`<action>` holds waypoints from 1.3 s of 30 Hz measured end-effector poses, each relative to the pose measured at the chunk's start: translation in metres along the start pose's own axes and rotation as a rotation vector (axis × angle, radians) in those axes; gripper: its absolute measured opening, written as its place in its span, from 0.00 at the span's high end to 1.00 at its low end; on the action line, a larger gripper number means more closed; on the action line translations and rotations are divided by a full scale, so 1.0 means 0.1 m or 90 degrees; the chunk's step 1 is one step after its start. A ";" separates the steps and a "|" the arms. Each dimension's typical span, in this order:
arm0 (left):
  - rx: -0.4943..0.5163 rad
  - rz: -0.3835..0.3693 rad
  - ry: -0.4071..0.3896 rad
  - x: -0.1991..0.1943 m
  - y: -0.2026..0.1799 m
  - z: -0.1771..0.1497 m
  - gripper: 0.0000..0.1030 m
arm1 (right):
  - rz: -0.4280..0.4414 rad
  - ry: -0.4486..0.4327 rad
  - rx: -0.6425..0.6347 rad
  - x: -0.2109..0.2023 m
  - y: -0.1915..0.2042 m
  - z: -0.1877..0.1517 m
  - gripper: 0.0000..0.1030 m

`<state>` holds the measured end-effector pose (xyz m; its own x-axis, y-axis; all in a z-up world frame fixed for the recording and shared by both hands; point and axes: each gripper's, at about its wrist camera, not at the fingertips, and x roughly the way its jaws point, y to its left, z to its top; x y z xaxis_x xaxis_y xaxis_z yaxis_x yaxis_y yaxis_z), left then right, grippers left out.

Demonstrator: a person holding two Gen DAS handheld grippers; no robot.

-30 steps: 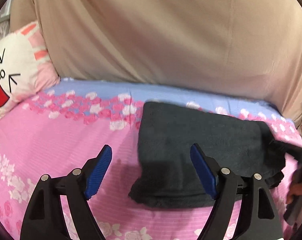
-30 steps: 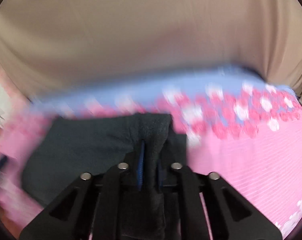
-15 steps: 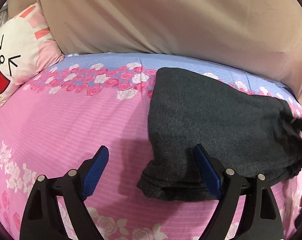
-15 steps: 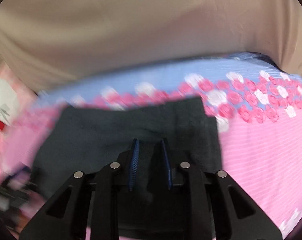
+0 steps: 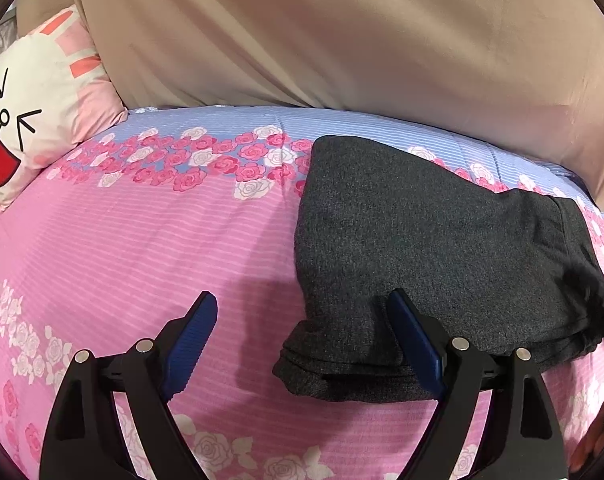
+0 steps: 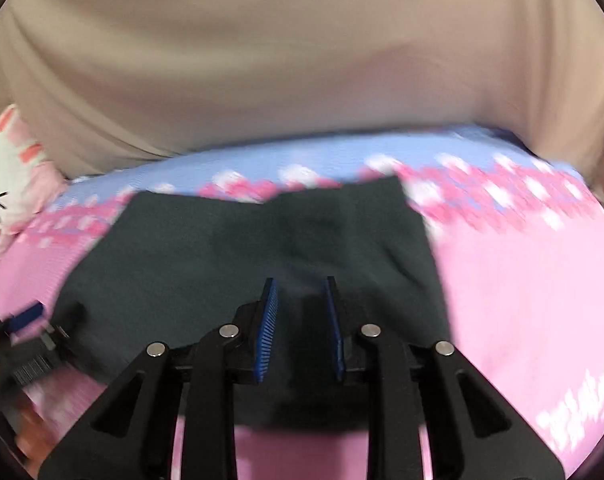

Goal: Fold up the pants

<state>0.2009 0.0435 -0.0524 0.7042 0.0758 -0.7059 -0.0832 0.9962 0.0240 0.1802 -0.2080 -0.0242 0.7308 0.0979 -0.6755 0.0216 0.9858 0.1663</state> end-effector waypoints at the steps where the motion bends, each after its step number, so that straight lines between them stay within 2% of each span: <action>1: 0.000 -0.002 0.000 0.00 0.00 0.00 0.18 | 0.017 -0.003 0.009 -0.01 -0.04 -0.01 0.79; 3: 0.005 0.005 -0.005 -0.01 -0.02 -0.01 0.18 | 0.020 -0.005 0.018 -0.16 -0.04 0.03 0.79; 5: 0.013 0.011 -0.019 -0.05 -0.04 -0.04 0.18 | 0.017 -0.037 0.015 -0.38 -0.03 -0.01 0.77; 6: 0.016 0.010 -0.025 -0.08 -0.05 -0.06 0.18 | 0.009 -0.042 0.013 -0.42 -0.07 -0.05 0.75; 7: 0.020 0.004 -0.031 -0.12 -0.06 -0.08 0.18 | -0.004 -0.036 0.008 -0.39 -0.11 -0.12 0.65; 8: 0.022 -0.003 -0.035 -0.15 -0.08 -0.10 0.18 | -0.014 -0.018 -0.002 -0.33 -0.12 -0.20 0.64; 10: 0.028 -0.008 -0.050 -0.22 -0.12 -0.17 0.18 | -0.035 -0.018 -0.025 -0.30 -0.10 -0.29 0.64; 13: 0.044 -0.006 -0.065 -0.32 -0.16 -0.30 0.17 | -0.028 -0.056 -0.027 -0.58 0.01 -0.31 0.63; 15: 0.046 -0.008 -0.067 -0.40 -0.14 -0.41 0.17 | -0.024 -0.082 -0.024 -0.77 0.02 -0.45 0.58; 16: 0.044 -0.010 -0.069 -0.43 -0.12 -0.44 0.17 | -0.022 -0.097 -0.023 -0.85 0.03 -0.53 0.48; 17: 0.036 -0.015 -0.081 -0.51 -0.08 -0.50 0.17 | -0.021 -0.106 -0.027 -0.91 0.06 -0.63 0.43; 21: -0.002 0.001 -0.137 -0.77 0.05 -0.65 0.16 | -0.008 -0.092 -0.027 -1.00 0.06 -0.92 0.40; 22: -0.008 0.008 -0.143 -0.82 0.08 -0.68 0.16 | -0.007 -0.099 -0.027 -1.06 0.06 -0.95 0.34; 23: -0.012 0.013 -0.144 -0.84 0.10 -0.71 0.16 | -0.011 -0.113 -0.027 -1.10 0.06 -0.95 0.20; 25: -0.013 0.015 -0.136 -0.87 0.11 -0.75 0.16 | -0.033 -0.143 -0.032 -1.21 0.09 -1.01 0.07; 30: 0.011 0.024 -0.121 -0.89 0.05 -0.81 0.16 | -0.060 -0.168 -0.050 -1.28 0.18 -1.08 0.04; 39: 0.046 0.031 -0.088 -0.80 -0.05 -0.82 0.16 | -0.078 -0.155 -0.034 -1.24 0.16 -1.08 0.04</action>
<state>0.0875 0.0292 -0.0539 0.7916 0.1242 -0.5983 -0.0725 0.9913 0.1098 0.0162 -0.1895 -0.0154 0.8672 -0.0518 -0.4952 0.0890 0.9947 0.0519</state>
